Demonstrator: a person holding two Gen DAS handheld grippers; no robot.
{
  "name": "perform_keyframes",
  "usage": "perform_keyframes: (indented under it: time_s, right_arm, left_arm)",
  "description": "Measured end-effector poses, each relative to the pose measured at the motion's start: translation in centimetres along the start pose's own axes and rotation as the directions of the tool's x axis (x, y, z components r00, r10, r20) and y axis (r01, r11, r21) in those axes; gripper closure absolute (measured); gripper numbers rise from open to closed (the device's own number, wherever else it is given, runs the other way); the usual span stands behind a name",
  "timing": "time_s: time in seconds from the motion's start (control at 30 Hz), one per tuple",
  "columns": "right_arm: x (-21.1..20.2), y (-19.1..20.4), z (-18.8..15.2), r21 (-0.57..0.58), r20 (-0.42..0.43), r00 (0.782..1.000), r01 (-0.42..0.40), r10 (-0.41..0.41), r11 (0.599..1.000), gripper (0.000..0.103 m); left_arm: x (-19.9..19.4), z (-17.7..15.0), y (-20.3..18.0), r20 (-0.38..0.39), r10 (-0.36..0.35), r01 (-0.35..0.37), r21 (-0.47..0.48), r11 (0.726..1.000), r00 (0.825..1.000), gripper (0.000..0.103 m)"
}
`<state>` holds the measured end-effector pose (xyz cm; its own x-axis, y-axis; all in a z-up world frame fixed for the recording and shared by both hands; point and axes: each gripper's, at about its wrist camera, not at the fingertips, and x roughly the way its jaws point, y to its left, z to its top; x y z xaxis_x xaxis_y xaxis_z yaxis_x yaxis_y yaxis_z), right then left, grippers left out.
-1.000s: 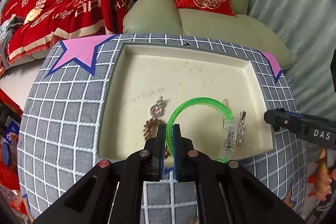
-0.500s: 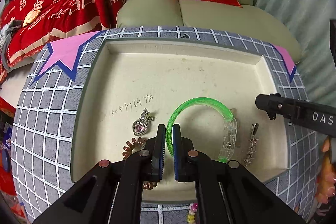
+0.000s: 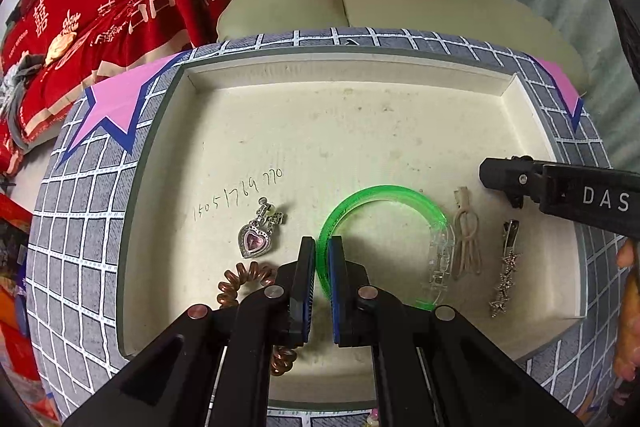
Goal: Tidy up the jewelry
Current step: 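Carry the bangle into the tray with the left tool while the right tool releases the claw clip there, then open the left tool and withdraw both tools from the tray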
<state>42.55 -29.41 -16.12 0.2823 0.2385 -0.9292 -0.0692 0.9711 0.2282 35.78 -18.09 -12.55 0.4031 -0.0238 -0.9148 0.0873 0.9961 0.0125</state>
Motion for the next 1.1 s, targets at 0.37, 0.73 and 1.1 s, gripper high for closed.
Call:
perform_keyframes:
  time_s: [0.37, 0.73, 1.1]
  right_arm:
    - [-0.7, -0.3, 0.0, 0.034, 0.01, 0.998, -0.067, 0.067, 0.997, 0.037]
    - [-4.8, -0.9, -1.6, 0.098, 0.069, 0.991, -0.122, 0.116, 0.988, 0.021]
    - [-8.4, -0.9, -6.9, 0.179, 0.085, 0.982, -0.184, 0.171, 0.966, 0.021]
  left_arm:
    - [-0.8, 0.0, -0.5, 0.005, 0.034, -0.034, 0.019, 0.999, 0.999, 0.086]
    - [-3.6, -0.2, -0.3, 0.049, 0.033, -0.034, 0.024, 0.999, 0.998, 0.086]
    - [-6.5, -3.8, 1.2, 0.057, 0.025, -0.027, 0.042, 0.999, 0.998, 0.086]
